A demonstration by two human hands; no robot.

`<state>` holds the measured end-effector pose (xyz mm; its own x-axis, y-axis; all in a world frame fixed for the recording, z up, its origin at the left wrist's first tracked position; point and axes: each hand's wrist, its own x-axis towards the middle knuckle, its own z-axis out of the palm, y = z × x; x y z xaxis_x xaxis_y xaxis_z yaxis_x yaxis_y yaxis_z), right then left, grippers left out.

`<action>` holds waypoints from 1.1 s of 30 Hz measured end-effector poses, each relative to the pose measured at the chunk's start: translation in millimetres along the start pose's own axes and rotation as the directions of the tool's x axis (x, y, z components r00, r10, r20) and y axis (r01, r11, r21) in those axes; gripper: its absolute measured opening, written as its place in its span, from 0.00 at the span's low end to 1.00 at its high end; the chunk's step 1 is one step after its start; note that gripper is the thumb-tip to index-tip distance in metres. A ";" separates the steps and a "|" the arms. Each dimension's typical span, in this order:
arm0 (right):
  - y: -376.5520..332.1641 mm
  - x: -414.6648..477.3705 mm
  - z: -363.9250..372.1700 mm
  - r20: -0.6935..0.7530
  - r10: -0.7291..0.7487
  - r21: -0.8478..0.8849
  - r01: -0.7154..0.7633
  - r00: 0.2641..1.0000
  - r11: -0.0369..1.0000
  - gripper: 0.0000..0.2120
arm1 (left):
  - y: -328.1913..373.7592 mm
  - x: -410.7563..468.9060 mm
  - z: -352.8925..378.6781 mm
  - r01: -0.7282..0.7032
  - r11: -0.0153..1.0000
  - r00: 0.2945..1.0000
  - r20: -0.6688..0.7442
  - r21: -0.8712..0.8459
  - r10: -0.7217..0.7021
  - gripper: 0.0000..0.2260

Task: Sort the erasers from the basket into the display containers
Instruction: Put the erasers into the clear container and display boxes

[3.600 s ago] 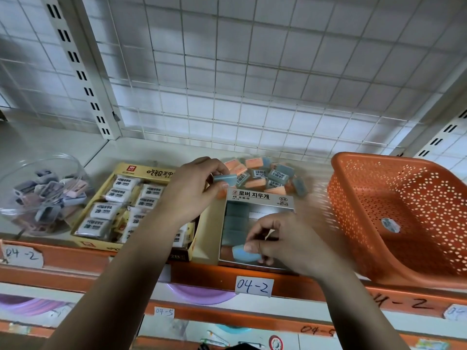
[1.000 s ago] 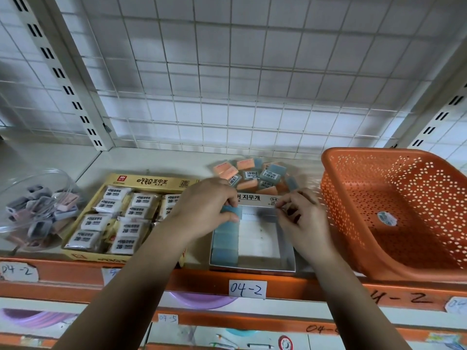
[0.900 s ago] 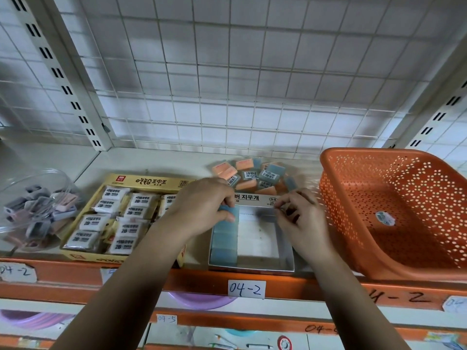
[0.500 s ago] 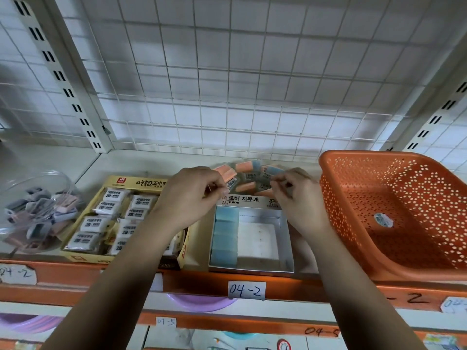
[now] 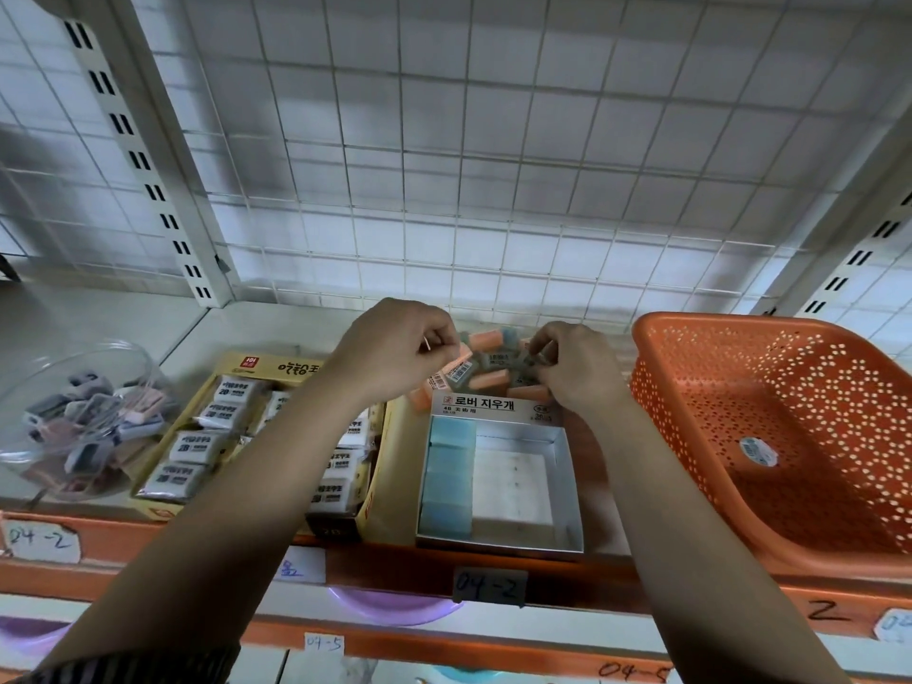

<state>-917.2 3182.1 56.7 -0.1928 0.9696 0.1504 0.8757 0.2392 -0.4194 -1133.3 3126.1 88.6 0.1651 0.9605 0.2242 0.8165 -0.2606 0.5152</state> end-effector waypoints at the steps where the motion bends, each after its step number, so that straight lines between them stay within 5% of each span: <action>1: 1.6 0.5 0.8 -0.006 -0.018 0.012 0.018 1.000 1.000 0.10 | 0.4 6.6 -0.3 -0.013 1.000 1.000 0.017 -0.001 0.013 0.01; 9: 9.7 -38.9 11.5 -0.327 0.041 0.372 0.089 0.944 0.924 0.16 | 9.9 71.0 32.0 -0.125 0.985 0.978 0.179 0.115 0.103 0.06; 16: 17.0 -74.2 13.0 -0.319 0.051 0.445 0.103 0.946 0.890 0.17 | 6.7 99.3 64.3 -0.106 0.963 0.960 0.277 0.246 0.034 0.17; 26: 24.5 -80.0 15.8 -0.307 0.051 0.439 0.094 0.950 0.893 0.17 | 10.3 103.2 62.0 -0.070 0.989 0.974 0.223 0.129 0.040 0.14; 33: 15.9 -85.1 6.0 -0.256 0.030 0.620 0.140 0.966 0.772 0.14 | 12.5 89.3 43.1 -0.083 0.994 0.984 0.152 -0.071 0.093 0.08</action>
<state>-889.5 3103.7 31.9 -0.0467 0.9312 0.3615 0.3746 0.3518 -0.8578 -1084.5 3212.8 79.4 0.3224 0.9357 0.1432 0.7584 -0.3458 0.5525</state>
